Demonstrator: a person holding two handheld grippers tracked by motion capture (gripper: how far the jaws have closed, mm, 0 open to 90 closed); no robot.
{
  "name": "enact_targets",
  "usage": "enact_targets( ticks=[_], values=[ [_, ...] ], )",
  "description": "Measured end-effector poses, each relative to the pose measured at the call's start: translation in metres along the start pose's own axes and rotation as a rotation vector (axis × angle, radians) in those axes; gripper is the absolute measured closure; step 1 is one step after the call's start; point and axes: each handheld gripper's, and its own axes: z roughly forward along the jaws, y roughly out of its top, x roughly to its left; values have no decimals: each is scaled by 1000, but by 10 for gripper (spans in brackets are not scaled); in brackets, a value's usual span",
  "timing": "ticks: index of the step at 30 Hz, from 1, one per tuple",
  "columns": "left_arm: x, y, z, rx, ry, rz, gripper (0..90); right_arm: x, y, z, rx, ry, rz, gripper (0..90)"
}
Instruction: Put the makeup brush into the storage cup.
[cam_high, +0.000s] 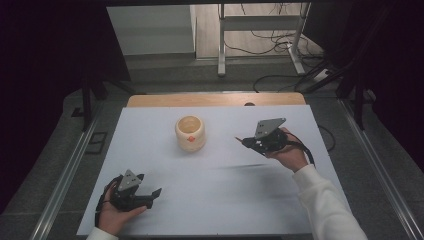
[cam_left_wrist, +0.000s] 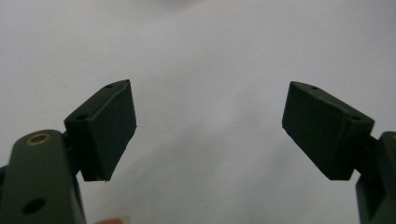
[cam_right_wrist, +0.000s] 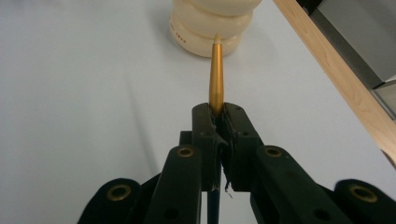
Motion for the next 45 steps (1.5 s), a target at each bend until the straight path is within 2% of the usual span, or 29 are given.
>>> enact_targets(
  ticks=[2, 8, 16, 23, 28, 31, 33, 41, 45],
  values=[
    [0, 0, 0, 0, 0, 1, 182, 1, -1, -1, -7, 6, 20, 846],
    [-1, 0, 0, 0, 0, 0, 182, 6, -4, -2, -19, 9, 27, 846],
    [0, 0, 0, -3, 2, -5, 183, 9, -8, -6, -66, -40, 76, 845],
    [-1, 0, 0, -7, 5, -7, 184, 13, -9, -10, -109, -60, 102, 845],
    [-1, 0, -2, -18, 6, -16, 188, 17, -10, -12, -157, -77, 155, 846],
    [-1, 0, -2, -20, 9, -16, 188, 17, -11, -13, -160, -88, 172, 845],
    [-1, 0, -3, -20, 12, -17, 188, 17, -14, -13, -182, -87, 207, 845],
    [0, -1, -3, -19, 13, -24, 188, 16, -18, -11, -194, -86, 254, 845],
    [0, -1, -2, -13, 9, -28, 188, 16, -21, -10, -206, -78, 299, 845]
  ],
)
